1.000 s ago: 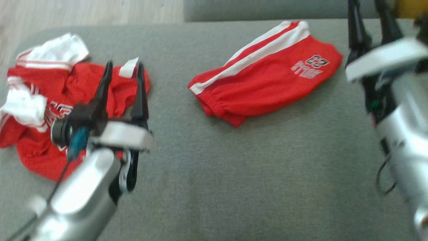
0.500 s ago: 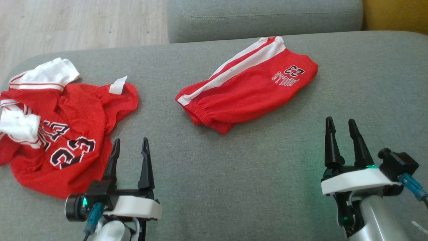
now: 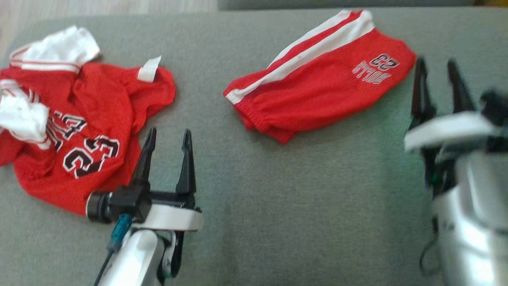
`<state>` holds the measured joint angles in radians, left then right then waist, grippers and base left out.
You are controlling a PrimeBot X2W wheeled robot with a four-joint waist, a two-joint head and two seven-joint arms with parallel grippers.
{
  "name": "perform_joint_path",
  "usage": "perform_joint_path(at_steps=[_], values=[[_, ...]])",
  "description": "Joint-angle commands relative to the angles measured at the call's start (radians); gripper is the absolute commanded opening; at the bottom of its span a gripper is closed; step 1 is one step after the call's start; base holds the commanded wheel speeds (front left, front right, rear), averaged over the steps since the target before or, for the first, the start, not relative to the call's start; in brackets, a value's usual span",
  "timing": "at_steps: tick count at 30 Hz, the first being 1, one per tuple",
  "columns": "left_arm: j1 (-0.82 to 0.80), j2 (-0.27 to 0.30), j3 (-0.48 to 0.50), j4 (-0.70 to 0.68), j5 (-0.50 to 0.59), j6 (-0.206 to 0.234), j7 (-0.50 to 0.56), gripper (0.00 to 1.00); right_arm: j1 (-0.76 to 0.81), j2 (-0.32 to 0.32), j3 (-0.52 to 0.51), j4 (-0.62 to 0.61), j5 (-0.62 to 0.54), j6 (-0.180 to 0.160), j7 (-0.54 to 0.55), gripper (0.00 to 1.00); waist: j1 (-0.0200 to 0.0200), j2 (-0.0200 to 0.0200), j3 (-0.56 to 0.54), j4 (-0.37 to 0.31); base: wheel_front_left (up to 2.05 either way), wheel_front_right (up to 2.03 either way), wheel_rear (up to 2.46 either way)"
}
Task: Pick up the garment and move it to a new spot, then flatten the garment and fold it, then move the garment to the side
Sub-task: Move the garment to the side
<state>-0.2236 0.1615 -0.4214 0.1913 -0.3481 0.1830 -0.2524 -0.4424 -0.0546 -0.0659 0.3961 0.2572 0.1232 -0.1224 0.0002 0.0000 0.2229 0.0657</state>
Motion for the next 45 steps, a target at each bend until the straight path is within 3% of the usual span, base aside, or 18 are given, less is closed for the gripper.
perform_joint_path(at_steps=[1,8,14,23,30,31,32,38,45], values=[[-0.040,0.004,0.041,-0.031,0.012,-0.005,-0.009,1.00,-0.055,0.004,0.011,-0.016,-0.014,0.008,0.016,1.00,-0.0002,0.0000,0.046,0.035,0.00,0.00,0.00],[-0.093,-0.035,0.046,-0.027,0.047,-0.050,-0.009,1.00,-0.333,-0.003,-0.178,0.255,-0.116,0.008,0.190,1.00,-0.0002,0.0000,0.115,0.100,0.00,0.00,0.00],[-0.125,-0.063,0.043,-0.016,0.069,-0.073,-0.009,1.00,-0.480,-0.074,-0.280,0.470,-0.221,0.008,0.269,1.00,-0.0002,0.0000,0.163,0.152,0.00,0.00,0.00],[-0.145,-0.086,0.048,-0.014,0.090,-0.094,-0.009,1.00,-0.593,-0.148,-0.302,0.656,-0.358,0.008,0.313,1.00,-0.0002,0.0000,0.210,0.185,0.00,0.00,0.00],[-0.156,-0.094,0.053,-0.010,0.103,-0.101,-0.009,1.00,-0.635,-0.164,-0.279,0.750,-0.404,0.008,0.331,1.00,-0.0002,0.0000,0.222,0.185,0.00,0.00,0.00],[-0.157,-0.095,0.054,-0.011,0.105,-0.101,-0.009,1.00,-0.640,-0.163,-0.275,0.766,-0.402,0.008,0.336,0.60,-0.0002,0.0000,0.223,0.183,0.00,0.00,0.00],[-0.157,-0.096,0.056,-0.012,0.109,-0.102,-0.009,1.00,-0.647,-0.159,-0.259,0.793,-0.394,0.008,0.340,0.00,-0.0002,0.0000,0.225,0.178,0.00,0.00,0.00],[-0.153,-0.097,0.065,-0.007,0.117,-0.106,-0.009,1.00,-0.656,-0.174,-0.227,0.829,-0.358,0.008,0.316,0.00,-0.0002,0.0000,0.211,0.154,0.00,0.00,0.00],[-0.134,-0.095,0.082,-0.002,0.126,-0.112,-0.009,1.00,-0.619,-0.249,-0.201,0.848,-0.298,0.008,0.264,0.00,-0.0002,0.0000,0.155,0.103,0.00,0.00,0.00]])
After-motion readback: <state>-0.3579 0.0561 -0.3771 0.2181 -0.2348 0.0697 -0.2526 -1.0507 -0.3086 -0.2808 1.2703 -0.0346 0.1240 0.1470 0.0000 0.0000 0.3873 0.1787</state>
